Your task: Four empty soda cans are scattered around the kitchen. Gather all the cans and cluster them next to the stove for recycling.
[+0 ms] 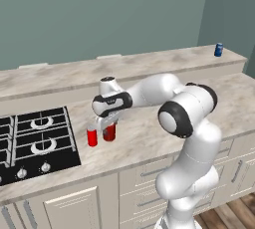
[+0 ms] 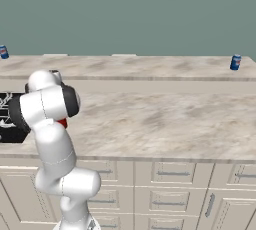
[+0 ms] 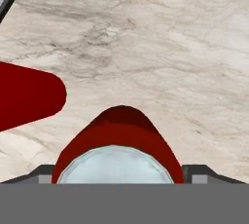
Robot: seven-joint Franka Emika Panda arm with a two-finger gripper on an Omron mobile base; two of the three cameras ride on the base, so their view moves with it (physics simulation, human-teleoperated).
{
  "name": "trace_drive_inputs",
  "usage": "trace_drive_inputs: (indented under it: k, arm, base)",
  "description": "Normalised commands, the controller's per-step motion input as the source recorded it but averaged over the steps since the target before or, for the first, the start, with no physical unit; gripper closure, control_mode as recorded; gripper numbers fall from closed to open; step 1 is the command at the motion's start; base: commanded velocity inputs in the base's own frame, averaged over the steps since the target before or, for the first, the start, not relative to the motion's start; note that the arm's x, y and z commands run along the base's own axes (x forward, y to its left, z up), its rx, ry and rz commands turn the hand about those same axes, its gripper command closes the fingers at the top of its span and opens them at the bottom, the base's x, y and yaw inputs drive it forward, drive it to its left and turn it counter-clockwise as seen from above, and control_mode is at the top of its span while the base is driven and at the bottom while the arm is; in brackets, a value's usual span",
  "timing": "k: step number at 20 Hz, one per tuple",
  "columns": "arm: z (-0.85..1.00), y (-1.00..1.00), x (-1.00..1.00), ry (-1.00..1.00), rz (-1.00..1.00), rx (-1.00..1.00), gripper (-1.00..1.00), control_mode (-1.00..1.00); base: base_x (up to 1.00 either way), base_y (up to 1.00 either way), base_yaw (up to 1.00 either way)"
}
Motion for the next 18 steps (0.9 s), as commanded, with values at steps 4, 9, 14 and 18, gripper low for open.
trace_drive_inputs:
  k: [4, 9, 14, 18]
  arm:
    - [0.1, -0.01, -0.12, 0.0, -0.05, 0.0, -1.0, -1.0]
    - [0.2, -0.01, -0.04, 0.0, -0.03, 0.0, -1.0, -1.0]
    - [0.35, -0.09, -0.08, -0.02, 0.0, 0.01, -1.0, -1.0]
    - [0.37, -0.18, -0.2, 0.0, -0.05, 0.04, -1.0, -1.0]
  base:
    - [0.0, 0.0, 0.0]
    - [0.0, 0.0, 0.0]
    - [0.0, 0.0, 0.0]
    - [0.0, 0.0, 0.0]
